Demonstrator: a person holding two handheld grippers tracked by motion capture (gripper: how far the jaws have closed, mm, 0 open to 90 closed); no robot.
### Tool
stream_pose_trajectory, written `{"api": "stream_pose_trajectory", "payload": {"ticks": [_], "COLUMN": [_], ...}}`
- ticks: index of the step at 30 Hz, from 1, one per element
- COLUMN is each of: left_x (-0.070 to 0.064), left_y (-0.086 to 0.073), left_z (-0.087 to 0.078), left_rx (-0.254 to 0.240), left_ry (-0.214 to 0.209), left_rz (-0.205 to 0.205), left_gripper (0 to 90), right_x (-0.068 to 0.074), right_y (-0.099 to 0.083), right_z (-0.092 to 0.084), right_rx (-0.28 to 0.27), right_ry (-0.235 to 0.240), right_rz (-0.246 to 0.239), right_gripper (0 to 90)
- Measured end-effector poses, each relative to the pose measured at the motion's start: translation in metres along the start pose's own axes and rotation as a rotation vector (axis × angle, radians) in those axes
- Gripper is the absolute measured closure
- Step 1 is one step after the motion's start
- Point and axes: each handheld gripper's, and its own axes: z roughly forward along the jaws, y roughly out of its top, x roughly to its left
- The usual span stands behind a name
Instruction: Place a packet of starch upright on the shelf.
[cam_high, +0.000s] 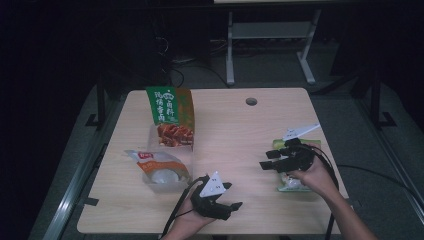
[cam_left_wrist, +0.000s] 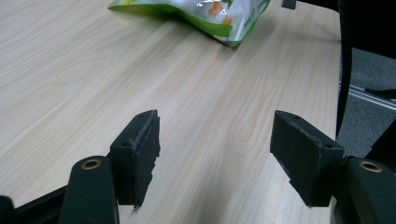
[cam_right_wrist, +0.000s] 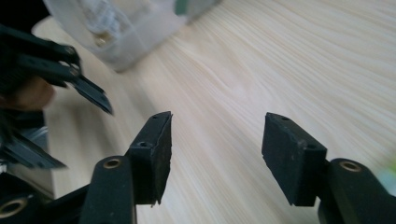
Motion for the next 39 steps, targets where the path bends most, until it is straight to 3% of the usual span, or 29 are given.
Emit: {"api": "stream_pose_trajectory", "payload": {"ticks": [17, 21, 27, 29, 37, 39], "left_x": [0.000, 0.000, -0.001, -0.002, -0.002, -0.002], "left_y": [-0.001, -0.001, -0.002, -0.002, -0.002, -0.002], "left_z": [0.002, 0.003, 0.005, 0.006, 0.005, 0.005], "left_rx": [-0.006, 0.002, 0.001, 0.000, -0.001, 0.000], "left_ry": [0.003, -0.002, -0.007, -0.007, -0.007, -0.007], "left_rz": [-0.006, -0.003, -0.007, -0.007, -0.010, -0.013], "left_gripper": [29.0, 29.0, 28.9, 28.8, 28.8, 28.8], "right_x": [-0.044, -0.048, -0.050, -0.050, -0.045, -0.044], "right_y": [-0.042, -0.055, -0.079, -0.084, -0.085, -0.086], "right_z": [-0.051, -0.058, -0.063, -0.063, -0.057, -0.055], "right_rx": [-0.015, 0.022, 0.050, 0.017, 0.002, -0.003], "right_ry": [-0.175, -0.201, -0.190, -0.186, -0.190, -0.167], "right_rz": [0.147, 0.179, 0.214, 0.216, 0.223, 0.233], "right_gripper": [39.5, 44.5, 54.2, 54.6, 54.4, 55.5]}}
